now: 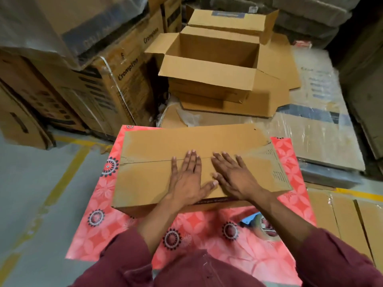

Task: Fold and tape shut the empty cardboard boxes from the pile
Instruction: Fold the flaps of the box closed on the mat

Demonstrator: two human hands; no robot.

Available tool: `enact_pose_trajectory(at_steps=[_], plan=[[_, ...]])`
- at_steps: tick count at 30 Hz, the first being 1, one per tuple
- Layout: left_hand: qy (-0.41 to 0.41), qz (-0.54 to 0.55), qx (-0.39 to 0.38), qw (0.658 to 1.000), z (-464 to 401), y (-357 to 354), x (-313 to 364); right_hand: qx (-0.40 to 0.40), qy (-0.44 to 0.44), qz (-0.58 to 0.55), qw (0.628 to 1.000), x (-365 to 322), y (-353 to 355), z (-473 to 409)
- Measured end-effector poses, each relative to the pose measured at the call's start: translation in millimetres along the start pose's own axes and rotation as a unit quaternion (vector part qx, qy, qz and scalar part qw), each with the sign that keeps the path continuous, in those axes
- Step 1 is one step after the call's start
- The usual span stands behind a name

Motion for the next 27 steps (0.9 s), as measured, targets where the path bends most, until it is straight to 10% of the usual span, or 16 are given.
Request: enact_pose_trajectory(at_steps=[4, 11, 21, 27], plan=[[0.008, -0.007, 0.003, 1.000, -2.3, -4.9, 21.9, 0.039, 0.018, -0.066, 0.997, -0.3, 8.3, 2.8], [0.013, -0.014, 0.003, 1.000, -7.0, -4.9, 18.8, 0.353, -0.013, -0.074, 0.933, -8.8, 12.4, 104.2], [0.016, -0.018, 0.008, 1.000, -1.6, -5.1, 22.0, 0.037, -0.272, -0.100, 0.956, 65.3, -95.2, 187.7], [0.025, -0.013, 0.005, 1.000, -1.3, -2.2, 22.3, -0.066, -0.252, 0.006, 0.966, 84.2, -112.5, 164.3]])
Point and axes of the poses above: each hand's wrist, its own z-axis away from the middle knuckle, its own y-axis out of the back of the hand, x = y × z, the point moved 4 cm from there along -z, towards the middle knuckle, and after that the axes turned 13 degrees about y, right-handed, at the moved point
